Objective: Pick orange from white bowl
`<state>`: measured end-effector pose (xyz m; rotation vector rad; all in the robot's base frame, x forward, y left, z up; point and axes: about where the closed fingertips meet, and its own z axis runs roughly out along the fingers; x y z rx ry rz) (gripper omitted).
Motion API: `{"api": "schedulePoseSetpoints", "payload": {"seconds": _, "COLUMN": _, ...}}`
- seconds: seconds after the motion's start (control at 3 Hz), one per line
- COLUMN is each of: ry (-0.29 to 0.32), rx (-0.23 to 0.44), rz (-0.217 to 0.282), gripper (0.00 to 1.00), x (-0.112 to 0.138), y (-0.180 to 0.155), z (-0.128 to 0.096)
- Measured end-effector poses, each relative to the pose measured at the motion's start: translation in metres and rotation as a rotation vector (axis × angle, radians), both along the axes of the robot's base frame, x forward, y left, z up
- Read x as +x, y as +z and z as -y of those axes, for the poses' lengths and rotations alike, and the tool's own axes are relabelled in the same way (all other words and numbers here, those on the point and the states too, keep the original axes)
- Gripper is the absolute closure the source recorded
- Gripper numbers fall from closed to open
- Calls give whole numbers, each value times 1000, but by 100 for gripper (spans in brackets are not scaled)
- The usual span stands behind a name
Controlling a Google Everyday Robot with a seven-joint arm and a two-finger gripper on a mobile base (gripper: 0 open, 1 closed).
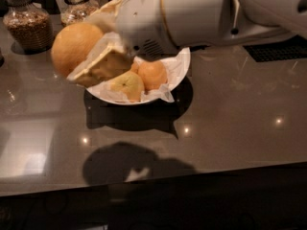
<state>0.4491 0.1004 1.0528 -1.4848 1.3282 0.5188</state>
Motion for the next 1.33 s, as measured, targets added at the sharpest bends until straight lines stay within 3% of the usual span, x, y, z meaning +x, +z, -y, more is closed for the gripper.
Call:
{"api": "schedulePoseSetpoints", "payload": {"seconds": 0.33, "ry": 116, "rx": 8, "rz": 25, "gripper": 100, "x": -69, "y": 0, "z": -15}}
{"api": "schedulePoseSetpoints", "payload": {"seconds": 0.67, "ry": 130, "rx": 23, "rz": 57, "gripper": 100, "x": -104, "y": -1, "z": 12}}
{"api": "schedulePoseSetpoints", "payload": {"seconds": 1.0, "ry": 20, "rx": 25, "rz": 123, "gripper": 100, "x": -101, "y": -12, "z": 100}}
{"api": "schedulePoseSetpoints", "payload": {"seconds": 1.33, "ry": -92, "rx": 31, "rz": 152, "gripper": 100, "x": -82, "y": -28, "z": 189}}
